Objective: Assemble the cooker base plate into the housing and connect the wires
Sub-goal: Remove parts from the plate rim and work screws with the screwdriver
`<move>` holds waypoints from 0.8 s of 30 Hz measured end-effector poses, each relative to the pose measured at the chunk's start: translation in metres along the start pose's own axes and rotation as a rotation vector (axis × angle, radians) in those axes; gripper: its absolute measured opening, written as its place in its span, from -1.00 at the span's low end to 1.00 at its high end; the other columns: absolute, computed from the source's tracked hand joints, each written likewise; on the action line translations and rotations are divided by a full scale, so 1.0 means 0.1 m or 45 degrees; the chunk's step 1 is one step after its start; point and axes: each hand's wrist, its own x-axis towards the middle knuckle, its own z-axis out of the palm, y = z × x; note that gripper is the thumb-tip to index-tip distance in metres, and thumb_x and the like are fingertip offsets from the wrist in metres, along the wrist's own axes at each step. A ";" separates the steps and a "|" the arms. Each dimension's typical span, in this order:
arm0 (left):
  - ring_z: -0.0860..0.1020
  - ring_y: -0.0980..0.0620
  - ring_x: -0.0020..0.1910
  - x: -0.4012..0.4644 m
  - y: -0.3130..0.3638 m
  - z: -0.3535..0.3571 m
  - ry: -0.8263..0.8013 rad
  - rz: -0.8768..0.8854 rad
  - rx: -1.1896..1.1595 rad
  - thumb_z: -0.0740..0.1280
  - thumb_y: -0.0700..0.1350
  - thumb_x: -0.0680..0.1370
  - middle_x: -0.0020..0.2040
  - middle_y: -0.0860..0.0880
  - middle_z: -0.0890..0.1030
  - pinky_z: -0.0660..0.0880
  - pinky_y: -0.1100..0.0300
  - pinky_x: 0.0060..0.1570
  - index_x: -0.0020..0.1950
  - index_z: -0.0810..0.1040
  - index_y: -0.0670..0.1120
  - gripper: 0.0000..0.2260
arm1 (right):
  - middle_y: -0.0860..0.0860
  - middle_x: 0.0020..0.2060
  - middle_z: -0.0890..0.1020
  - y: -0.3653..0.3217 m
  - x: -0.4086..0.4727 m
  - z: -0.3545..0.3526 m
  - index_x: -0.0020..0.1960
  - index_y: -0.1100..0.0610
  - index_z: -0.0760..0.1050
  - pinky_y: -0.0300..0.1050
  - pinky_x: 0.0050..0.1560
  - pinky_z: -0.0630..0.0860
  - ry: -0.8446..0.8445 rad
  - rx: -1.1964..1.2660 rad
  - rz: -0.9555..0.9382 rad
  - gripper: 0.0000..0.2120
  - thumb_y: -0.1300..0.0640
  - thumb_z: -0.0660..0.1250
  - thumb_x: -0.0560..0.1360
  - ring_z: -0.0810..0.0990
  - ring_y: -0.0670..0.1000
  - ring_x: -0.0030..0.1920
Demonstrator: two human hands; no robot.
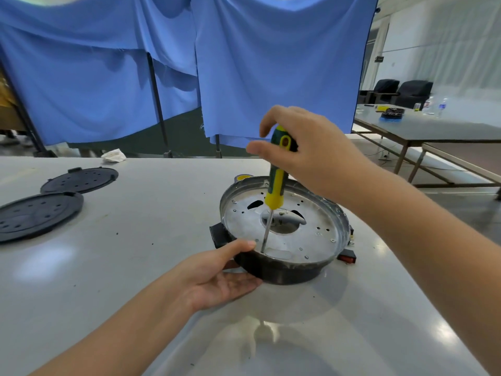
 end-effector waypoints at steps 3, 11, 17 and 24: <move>0.63 -0.31 0.05 0.00 0.00 0.00 0.013 0.001 -0.015 0.53 -0.23 0.19 -0.04 -0.32 0.64 0.58 -0.11 0.05 0.12 0.51 -0.30 -0.47 | -0.08 -0.23 0.45 -0.03 -0.01 0.01 0.11 0.03 0.35 -0.26 -0.34 0.36 -0.084 0.049 0.055 -0.76 -0.11 0.07 0.61 0.43 -0.14 -0.30; 0.63 -0.33 0.05 -0.01 -0.01 0.00 0.005 0.003 -0.036 0.53 -0.23 0.21 0.18 -0.31 0.57 0.59 -0.12 0.01 0.16 0.50 -0.30 -0.45 | -0.13 -0.42 0.45 -0.02 -0.04 -0.05 -0.03 0.02 0.47 -0.32 -0.38 0.32 -0.043 0.096 0.046 -0.68 -0.23 0.29 0.47 0.41 -0.14 -0.41; 0.61 -0.33 0.08 0.01 -0.01 -0.01 0.002 -0.030 -0.043 0.54 -0.23 0.17 0.09 -0.36 0.60 0.54 -0.12 0.12 0.12 0.49 -0.30 -0.44 | -0.10 0.06 0.56 -0.07 -0.02 -0.09 0.19 -0.04 0.46 -0.34 -0.01 0.46 -0.234 0.508 0.182 -0.71 0.17 0.03 0.62 0.52 -0.17 0.05; 0.61 -0.32 0.09 0.03 0.00 -0.03 -0.021 -0.103 -0.018 0.55 -0.21 0.19 0.15 -0.39 0.57 0.54 -0.09 0.13 0.14 0.48 -0.30 -0.43 | -0.07 -0.30 0.48 -0.03 -0.05 0.04 0.02 0.05 0.49 -0.18 -0.26 0.36 0.138 -0.021 0.060 -0.67 -0.21 0.19 0.54 0.46 -0.04 -0.26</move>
